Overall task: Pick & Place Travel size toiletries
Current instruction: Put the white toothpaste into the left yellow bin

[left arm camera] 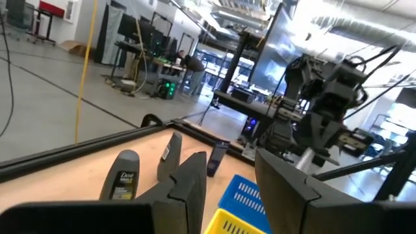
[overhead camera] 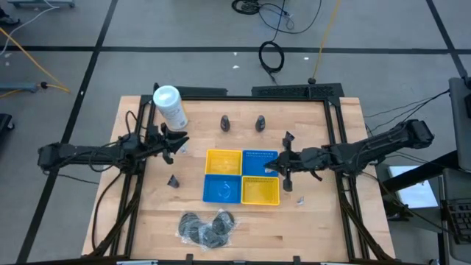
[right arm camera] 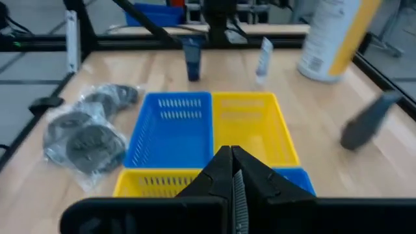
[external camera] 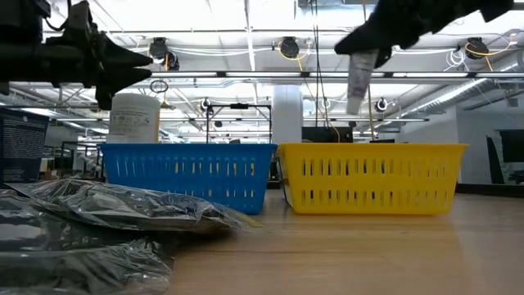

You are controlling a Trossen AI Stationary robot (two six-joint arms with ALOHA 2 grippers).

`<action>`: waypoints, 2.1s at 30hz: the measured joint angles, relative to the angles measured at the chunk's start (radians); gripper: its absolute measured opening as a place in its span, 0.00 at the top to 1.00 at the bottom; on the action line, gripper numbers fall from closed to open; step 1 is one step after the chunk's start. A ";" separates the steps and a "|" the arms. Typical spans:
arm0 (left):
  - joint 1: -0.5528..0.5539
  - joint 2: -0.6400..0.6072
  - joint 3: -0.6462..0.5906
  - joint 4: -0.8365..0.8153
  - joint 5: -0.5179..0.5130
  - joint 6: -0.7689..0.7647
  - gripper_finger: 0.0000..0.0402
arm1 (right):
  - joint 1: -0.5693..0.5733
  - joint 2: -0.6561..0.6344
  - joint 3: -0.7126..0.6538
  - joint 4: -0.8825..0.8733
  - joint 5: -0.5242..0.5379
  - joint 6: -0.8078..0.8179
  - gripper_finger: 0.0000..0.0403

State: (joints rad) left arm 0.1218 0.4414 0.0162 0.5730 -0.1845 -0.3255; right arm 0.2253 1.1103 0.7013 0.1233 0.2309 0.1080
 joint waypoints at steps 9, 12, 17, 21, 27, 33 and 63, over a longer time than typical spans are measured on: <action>-0.066 0.269 0.000 0.334 -0.044 0.052 0.67 | 0.000 0.149 0.082 0.097 -0.048 -0.046 1.00; -0.080 0.347 0.004 0.420 -0.045 0.067 0.67 | 0.000 0.200 0.110 0.145 -0.063 -0.054 1.00; -0.105 0.465 0.058 0.454 -0.033 0.069 0.67 | -0.011 0.254 0.139 0.207 -0.100 -0.076 1.00; -0.134 0.574 0.145 0.448 0.038 0.082 0.67 | -0.026 0.278 0.162 0.209 -0.104 -0.087 1.00; -0.179 0.761 0.299 0.439 0.102 0.121 0.67 | -0.036 0.269 0.166 0.208 -0.103 -0.094 1.00; -0.197 0.951 0.457 0.364 0.098 0.145 0.67 | -0.036 0.268 0.166 0.207 -0.104 -0.094 1.00; -0.268 1.174 0.769 0.095 0.048 0.238 0.58 | -0.035 0.193 0.166 0.206 -0.098 -0.128 1.00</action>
State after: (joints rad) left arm -0.1467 1.6158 0.7854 0.6675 -0.1366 -0.0877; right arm 0.1898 1.3029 0.8669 0.3289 0.1330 -0.0204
